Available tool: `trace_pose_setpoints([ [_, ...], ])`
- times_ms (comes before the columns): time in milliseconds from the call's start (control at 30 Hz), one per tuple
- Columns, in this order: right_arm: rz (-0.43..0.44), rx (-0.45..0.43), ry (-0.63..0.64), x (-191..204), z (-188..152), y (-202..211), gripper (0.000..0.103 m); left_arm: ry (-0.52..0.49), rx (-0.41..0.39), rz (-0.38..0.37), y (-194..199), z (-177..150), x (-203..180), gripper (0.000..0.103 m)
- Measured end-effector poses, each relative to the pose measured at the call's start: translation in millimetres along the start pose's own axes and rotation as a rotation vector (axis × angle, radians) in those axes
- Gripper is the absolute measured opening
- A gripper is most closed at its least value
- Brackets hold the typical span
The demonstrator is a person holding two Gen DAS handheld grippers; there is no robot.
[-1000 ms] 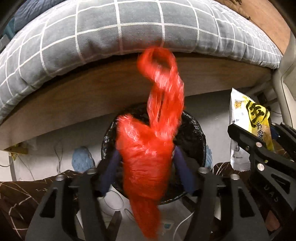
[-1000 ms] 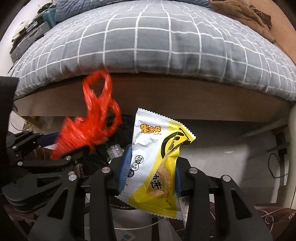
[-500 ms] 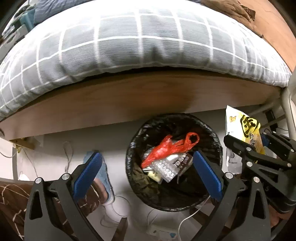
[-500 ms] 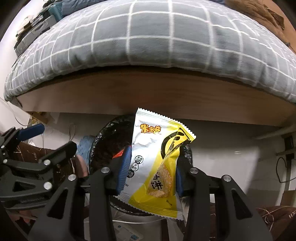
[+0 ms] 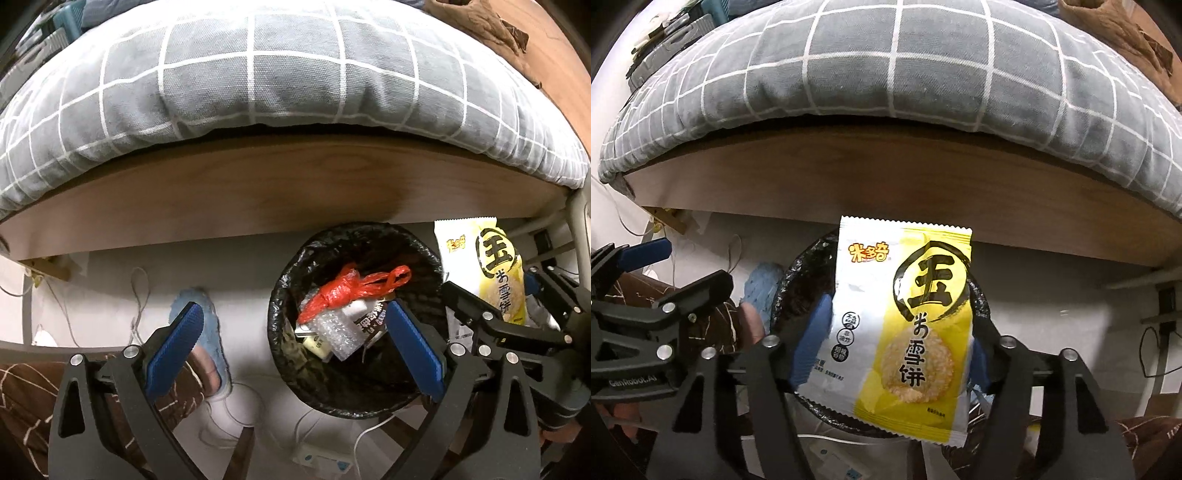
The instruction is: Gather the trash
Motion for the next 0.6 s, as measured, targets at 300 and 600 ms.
trace_pose_setpoints([
  [300, -0.032, -0.043, -0.020, -10, 9, 15, 0.087, 0.015, -0.046, 0.005, 16, 8, 3, 0.097],
  [600, -0.065, -0.121, -0.060, -22, 14, 45, 0.095, 0.019, -0.127, 0.000, 43, 14, 7, 0.097],
])
Point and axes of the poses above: each gripper's, at about its wrist camera, not at the fingertips, and y roughly against the way its jaws point, x to its left, z to its top, the point moved 2 cm from there along -y, roughly the way its jaws point, and after that the axes turned 2 degrees about x, right-handed, at the moved point
